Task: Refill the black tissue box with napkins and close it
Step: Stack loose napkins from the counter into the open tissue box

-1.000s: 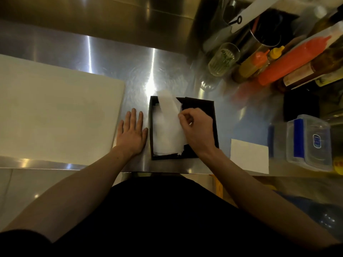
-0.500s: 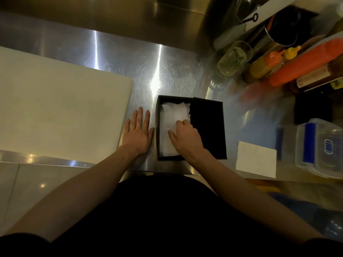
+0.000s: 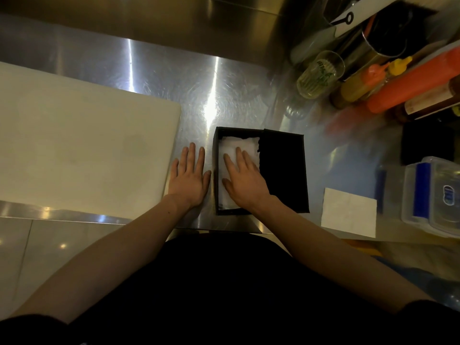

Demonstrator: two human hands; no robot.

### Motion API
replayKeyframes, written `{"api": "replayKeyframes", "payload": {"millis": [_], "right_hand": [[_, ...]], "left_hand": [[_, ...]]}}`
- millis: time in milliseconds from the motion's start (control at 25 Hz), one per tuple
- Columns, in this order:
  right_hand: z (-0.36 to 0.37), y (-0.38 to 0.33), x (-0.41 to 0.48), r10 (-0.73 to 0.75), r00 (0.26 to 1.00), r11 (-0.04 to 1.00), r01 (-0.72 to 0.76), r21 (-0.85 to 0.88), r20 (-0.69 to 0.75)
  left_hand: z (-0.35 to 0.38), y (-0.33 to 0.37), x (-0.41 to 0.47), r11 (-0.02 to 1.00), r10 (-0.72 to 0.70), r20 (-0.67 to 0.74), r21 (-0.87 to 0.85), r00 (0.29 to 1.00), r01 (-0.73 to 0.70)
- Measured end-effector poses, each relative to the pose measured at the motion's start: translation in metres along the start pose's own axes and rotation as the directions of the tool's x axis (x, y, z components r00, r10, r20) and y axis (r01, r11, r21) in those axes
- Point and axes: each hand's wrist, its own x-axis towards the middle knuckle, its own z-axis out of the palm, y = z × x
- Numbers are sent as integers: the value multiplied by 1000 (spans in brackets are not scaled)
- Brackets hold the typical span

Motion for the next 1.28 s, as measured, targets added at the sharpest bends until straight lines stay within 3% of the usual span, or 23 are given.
{"api": "replayKeyframes", "payload": {"millis": [400, 760, 1120, 1280], "right_hand": [[5, -2, 4, 14, 994, 999, -17, 27, 105], [-28, 11, -21, -48, 974, 968, 99, 230, -220], [-28, 67, -59, 148, 891, 905, 54, 422, -429], [-18, 109, -83, 241, 857, 885, -2, 465, -455]], "left_hand": [[0, -1, 0, 1000, 1, 8, 4, 1000, -1], [3, -4, 0, 1000, 20, -35, 8, 999, -20], [-1, -1, 0, 1000, 19, -24, 24, 1000, -19], [-6, 2, -2, 999, 18, -11, 28, 1000, -18]]}}
